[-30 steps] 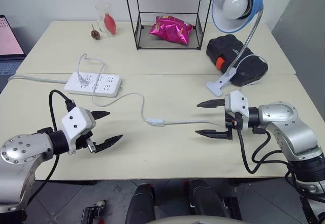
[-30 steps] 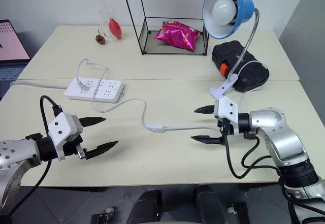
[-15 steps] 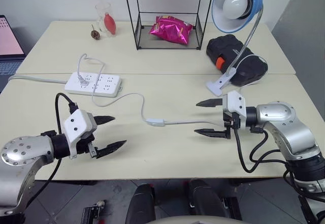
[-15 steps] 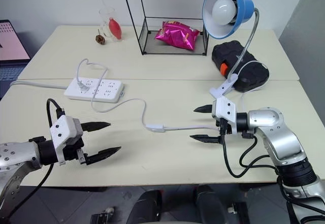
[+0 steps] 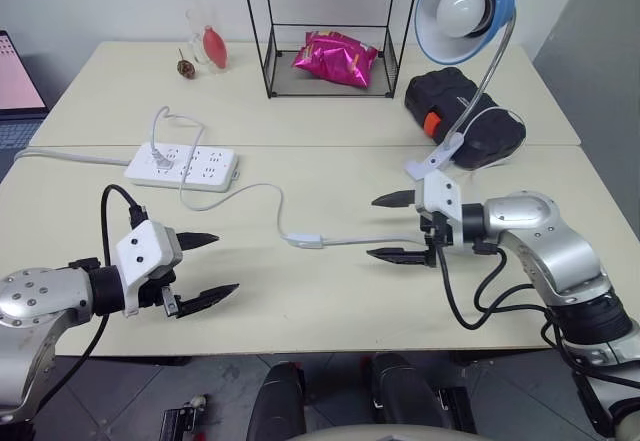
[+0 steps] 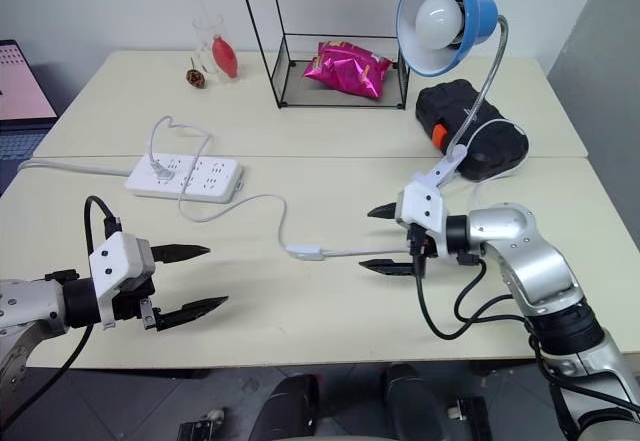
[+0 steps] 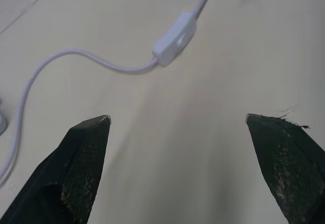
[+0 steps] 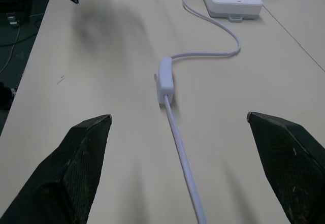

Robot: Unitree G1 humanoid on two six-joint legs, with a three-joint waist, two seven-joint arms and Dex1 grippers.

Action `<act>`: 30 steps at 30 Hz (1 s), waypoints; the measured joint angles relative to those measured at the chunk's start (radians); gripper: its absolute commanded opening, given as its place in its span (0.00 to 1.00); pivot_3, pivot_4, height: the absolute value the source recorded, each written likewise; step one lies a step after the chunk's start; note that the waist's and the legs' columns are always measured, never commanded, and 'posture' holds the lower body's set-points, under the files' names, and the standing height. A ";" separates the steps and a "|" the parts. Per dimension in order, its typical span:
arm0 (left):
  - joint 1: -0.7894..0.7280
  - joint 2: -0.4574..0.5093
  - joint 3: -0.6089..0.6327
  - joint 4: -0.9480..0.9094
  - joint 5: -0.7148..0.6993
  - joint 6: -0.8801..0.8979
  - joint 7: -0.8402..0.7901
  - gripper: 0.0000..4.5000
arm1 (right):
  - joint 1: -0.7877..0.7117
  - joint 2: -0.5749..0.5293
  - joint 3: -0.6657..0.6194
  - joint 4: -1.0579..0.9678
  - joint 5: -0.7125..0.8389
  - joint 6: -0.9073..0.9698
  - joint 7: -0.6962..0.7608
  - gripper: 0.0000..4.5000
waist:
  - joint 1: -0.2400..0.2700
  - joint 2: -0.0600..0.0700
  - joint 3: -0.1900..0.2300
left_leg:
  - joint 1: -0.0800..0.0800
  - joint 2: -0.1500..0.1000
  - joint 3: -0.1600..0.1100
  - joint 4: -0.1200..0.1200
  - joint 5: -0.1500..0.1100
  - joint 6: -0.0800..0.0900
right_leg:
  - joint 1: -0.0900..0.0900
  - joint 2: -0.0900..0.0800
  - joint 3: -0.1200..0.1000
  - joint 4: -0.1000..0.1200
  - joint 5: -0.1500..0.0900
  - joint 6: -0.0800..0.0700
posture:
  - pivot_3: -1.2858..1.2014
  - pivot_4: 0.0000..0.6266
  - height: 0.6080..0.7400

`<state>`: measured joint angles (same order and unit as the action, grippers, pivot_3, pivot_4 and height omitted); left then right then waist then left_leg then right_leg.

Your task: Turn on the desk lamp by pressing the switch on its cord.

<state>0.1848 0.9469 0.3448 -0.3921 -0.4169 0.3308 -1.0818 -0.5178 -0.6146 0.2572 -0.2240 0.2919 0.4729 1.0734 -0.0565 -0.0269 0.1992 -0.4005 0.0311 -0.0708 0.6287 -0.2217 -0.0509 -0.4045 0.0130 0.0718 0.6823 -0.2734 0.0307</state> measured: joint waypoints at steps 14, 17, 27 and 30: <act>-0.060 0.002 -0.037 0.004 0.010 -0.009 0.000 0.99 | -0.154 0.233 0.192 0.322 -0.159 -0.052 -0.038 1.00 | -0.001 0.000 0.000 | 0.000 0.000 0.000 0.000 0.000 0.000 | 0.000 0.000 0.000 0.000 0.000 0.000 | 0.52 0.24 1.00; -0.077 0.002 -0.039 0.004 0.013 -0.011 0.001 0.99 | -0.177 0.275 0.199 0.375 -0.180 -0.078 -0.043 1.00 | 0.000 0.000 0.000 | 0.000 0.000 0.000 0.000 0.000 0.000 | 0.000 0.000 -0.001 0.000 0.002 -0.003 | 0.52 0.24 1.00; -0.082 0.002 -0.055 0.004 0.026 -0.014 -0.001 1.00 | -0.202 0.325 0.198 0.474 -0.210 -0.110 -0.037 0.92 | -0.001 0.000 0.000 | 0.000 0.000 0.000 0.000 0.000 0.000 | 0.000 0.000 -0.001 0.000 0.002 -0.003 | 0.52 0.24 1.00; -0.082 0.002 -0.062 0.004 0.033 -0.022 -0.001 1.00 | -0.204 0.329 0.198 0.477 -0.213 -0.114 -0.032 0.81 | -0.001 0.000 0.000 | 0.000 0.000 0.000 0.000 0.000 0.000 | 0.000 0.000 -0.001 0.000 0.002 -0.003 | 0.52 0.24 1.00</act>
<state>0.1029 0.9488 0.2829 -0.3880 -0.3840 0.3083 -1.0825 -0.7219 -0.2857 0.4552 0.2531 0.0789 0.3588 1.0414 -0.0573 -0.0269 0.1992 -0.4006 0.0311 -0.0712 0.6284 -0.2217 -0.0509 -0.4047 0.0132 0.0712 0.6824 -0.2715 0.0277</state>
